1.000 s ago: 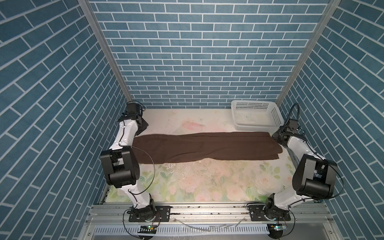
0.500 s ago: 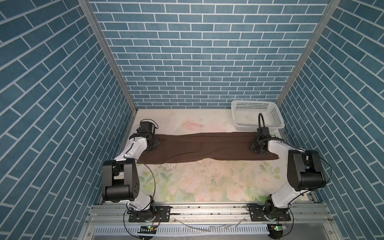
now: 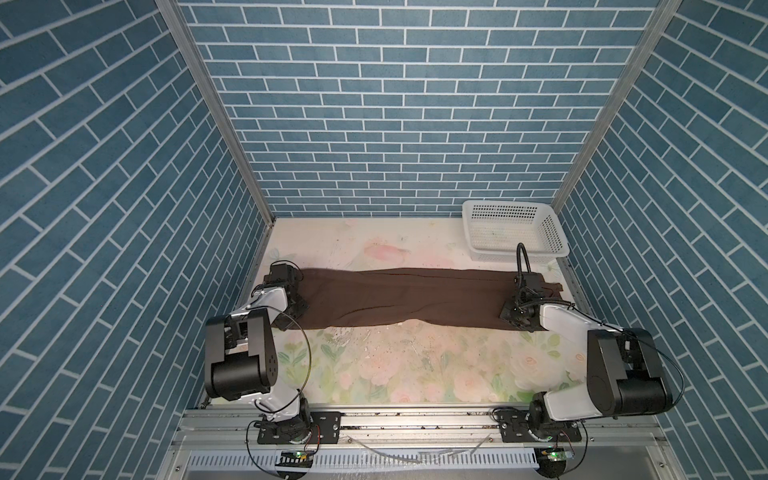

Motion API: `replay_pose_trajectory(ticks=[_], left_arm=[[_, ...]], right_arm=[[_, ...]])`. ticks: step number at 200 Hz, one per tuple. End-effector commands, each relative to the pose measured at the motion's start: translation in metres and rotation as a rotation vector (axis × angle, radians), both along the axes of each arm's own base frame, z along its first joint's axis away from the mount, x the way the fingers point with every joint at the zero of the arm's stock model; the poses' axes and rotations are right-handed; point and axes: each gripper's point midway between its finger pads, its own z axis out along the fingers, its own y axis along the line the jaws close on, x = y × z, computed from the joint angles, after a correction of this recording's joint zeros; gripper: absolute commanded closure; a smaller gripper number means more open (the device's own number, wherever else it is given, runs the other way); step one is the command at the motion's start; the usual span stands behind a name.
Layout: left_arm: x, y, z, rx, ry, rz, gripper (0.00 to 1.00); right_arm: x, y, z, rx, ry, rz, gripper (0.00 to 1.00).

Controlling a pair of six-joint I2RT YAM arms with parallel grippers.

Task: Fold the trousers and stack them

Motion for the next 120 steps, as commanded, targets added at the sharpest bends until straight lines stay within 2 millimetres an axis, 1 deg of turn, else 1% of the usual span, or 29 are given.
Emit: replay_pose_trajectory(ticks=[1, 22, 32, 40, 48, 60, 70, 82, 86, 94, 105, 108, 112, 120], left_arm=[[-0.023, 0.021, -0.008, 0.035, 0.047, 0.076, 0.99], [-0.037, 0.045, -0.003, 0.059, 0.053, 0.148, 0.99], [-0.043, 0.055, 0.001, 0.073, 0.058, 0.177, 0.99], [-0.046, 0.062, 0.006, 0.091, 0.062, 0.199, 0.99], [-0.046, 0.064, 0.012, 0.091, 0.05, 0.215, 1.0], [-0.034, 0.059, 0.022, 0.066, -0.025, 0.207, 1.0], [-0.021, 0.049, 0.033, 0.036, -0.105, 0.19, 0.98], [-0.001, 0.03, 0.048, 0.021, -0.178, 0.131, 0.91], [0.006, 0.02, 0.053, 0.022, -0.192, 0.095, 0.9], [0.019, 0.003, 0.062, 0.036, -0.207, 0.031, 0.89], [0.036, -0.031, 0.072, 0.055, -0.21, -0.087, 0.9], [0.04, -0.04, 0.072, 0.055, -0.208, -0.119, 0.9], [0.046, -0.052, 0.073, 0.051, -0.212, -0.155, 0.9], [0.056, -0.075, 0.075, 0.036, -0.224, -0.22, 0.91]], right_arm=[[-0.049, 0.0, -0.016, 0.025, 0.142, -0.033, 1.0], [-0.067, -0.005, -0.014, 0.021, 0.156, -0.055, 1.0], [-0.07, -0.01, -0.008, 0.006, 0.147, -0.066, 1.0], [-0.069, -0.015, -0.001, -0.003, 0.13, -0.079, 1.0], [-0.065, -0.019, 0.008, -0.002, 0.105, -0.093, 1.0], [-0.054, -0.025, 0.022, 0.023, 0.06, -0.118, 0.99], [-0.043, -0.028, 0.031, 0.046, 0.029, -0.13, 0.97], [-0.028, -0.027, 0.041, 0.067, 0.001, -0.124, 0.97], [-0.023, -0.026, 0.043, 0.072, -0.005, -0.117, 0.97], [-0.012, -0.021, 0.046, 0.092, -0.016, -0.099, 0.98], [0.001, -0.014, 0.046, 0.133, -0.024, -0.077, 1.0], [0.005, -0.013, 0.046, 0.136, -0.03, -0.075, 1.0], [0.01, -0.007, 0.046, 0.17, -0.033, -0.059, 1.0], [0.019, 0.0, 0.046, 0.205, -0.044, -0.041, 1.0]])
